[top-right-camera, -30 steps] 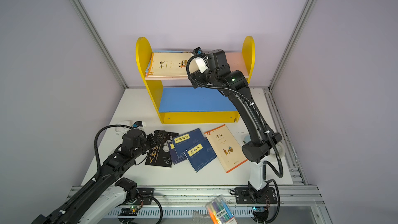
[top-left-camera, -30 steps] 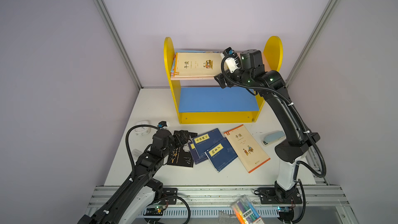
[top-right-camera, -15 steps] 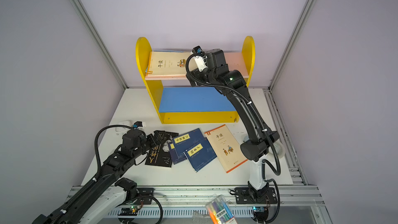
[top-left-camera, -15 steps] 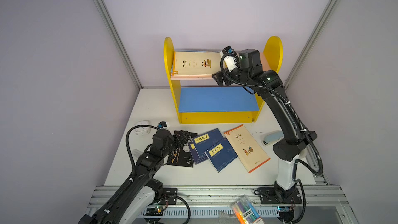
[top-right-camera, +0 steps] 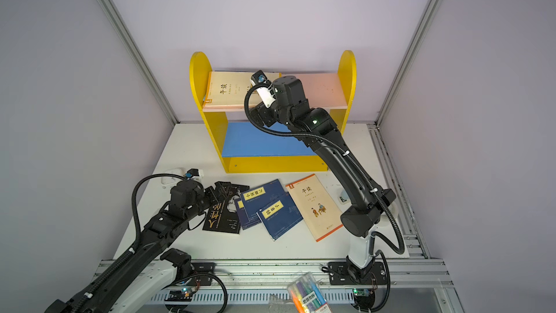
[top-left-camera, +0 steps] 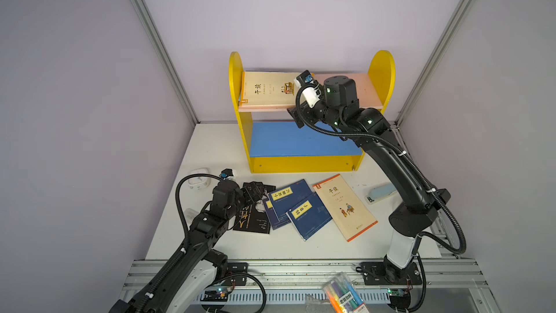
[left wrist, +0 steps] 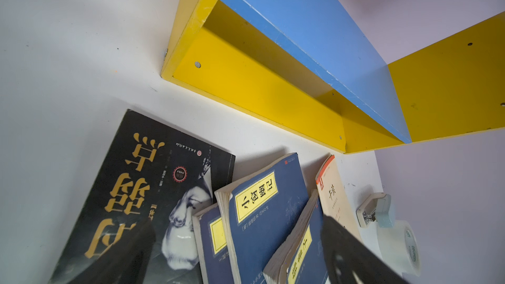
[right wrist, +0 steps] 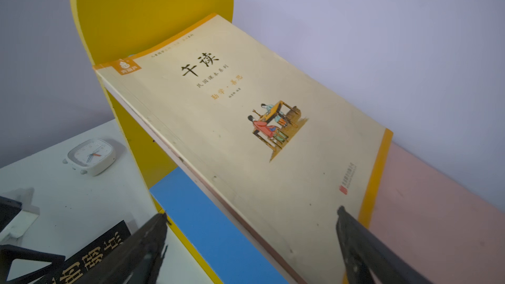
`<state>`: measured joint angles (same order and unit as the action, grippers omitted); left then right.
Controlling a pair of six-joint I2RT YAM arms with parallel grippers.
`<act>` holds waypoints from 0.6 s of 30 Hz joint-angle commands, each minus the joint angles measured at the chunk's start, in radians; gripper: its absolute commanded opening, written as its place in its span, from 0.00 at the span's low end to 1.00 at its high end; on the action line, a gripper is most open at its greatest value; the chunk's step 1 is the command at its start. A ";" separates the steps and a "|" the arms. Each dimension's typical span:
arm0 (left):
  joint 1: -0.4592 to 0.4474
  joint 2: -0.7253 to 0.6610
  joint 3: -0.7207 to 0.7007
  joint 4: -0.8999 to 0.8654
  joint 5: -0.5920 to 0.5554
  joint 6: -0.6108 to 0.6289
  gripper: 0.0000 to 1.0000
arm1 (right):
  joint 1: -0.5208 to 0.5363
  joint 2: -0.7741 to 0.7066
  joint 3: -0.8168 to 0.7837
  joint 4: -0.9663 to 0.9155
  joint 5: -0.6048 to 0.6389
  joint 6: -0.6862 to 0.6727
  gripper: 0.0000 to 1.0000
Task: Stacking books/files
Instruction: Move the book to the bookshelf.
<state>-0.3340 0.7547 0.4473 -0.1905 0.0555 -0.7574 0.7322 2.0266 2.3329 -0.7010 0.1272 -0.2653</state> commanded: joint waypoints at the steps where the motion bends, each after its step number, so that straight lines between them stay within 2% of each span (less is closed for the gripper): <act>1: 0.001 0.000 0.008 0.024 0.014 0.017 0.97 | 0.020 0.039 0.040 0.080 0.033 -0.069 0.98; 10: 0.004 -0.033 -0.005 0.005 0.006 0.015 0.97 | 0.036 0.125 0.112 0.131 -0.015 -0.075 0.98; 18: 0.010 -0.052 -0.011 -0.016 0.003 0.013 0.97 | 0.041 0.157 0.111 0.194 0.017 -0.084 0.98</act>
<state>-0.3264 0.7048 0.4377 -0.2020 0.0574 -0.7513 0.7692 2.1708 2.4378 -0.5781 0.1230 -0.3382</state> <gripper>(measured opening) 0.973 0.979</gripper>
